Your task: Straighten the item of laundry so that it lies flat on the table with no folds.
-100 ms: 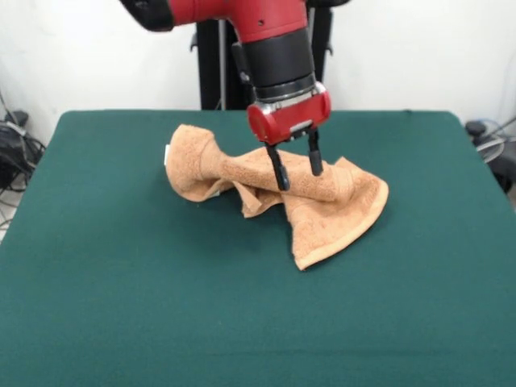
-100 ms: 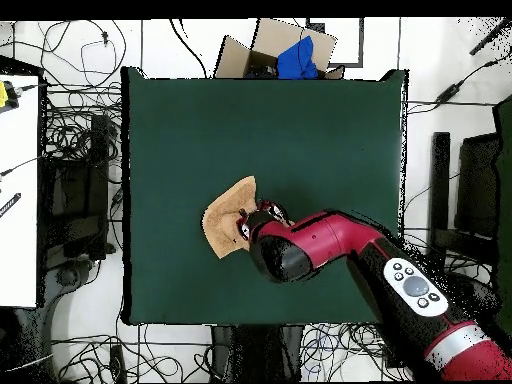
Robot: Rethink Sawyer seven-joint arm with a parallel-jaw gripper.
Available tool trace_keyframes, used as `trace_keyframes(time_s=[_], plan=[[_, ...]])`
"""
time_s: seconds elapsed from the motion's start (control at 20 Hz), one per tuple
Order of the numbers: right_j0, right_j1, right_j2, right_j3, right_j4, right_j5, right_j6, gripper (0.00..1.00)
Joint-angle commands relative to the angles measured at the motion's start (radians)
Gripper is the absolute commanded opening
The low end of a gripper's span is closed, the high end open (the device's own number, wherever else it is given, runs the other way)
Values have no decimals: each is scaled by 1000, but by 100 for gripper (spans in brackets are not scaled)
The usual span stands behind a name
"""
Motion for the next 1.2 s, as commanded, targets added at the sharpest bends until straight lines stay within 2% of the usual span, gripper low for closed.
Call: trace_keyframes(time_s=[0.05, 0.3, 0.6, 1.2], plan=[[-52, 91, 96, -47, -7, 148, -213, 100], [-79, 108, 128, -49, -4, 192, -255, 100], [-64, 131, 136, -66, -16, 207, -242, 100], [-67, 196, 151, -80, -11, 267, -304, 100]])
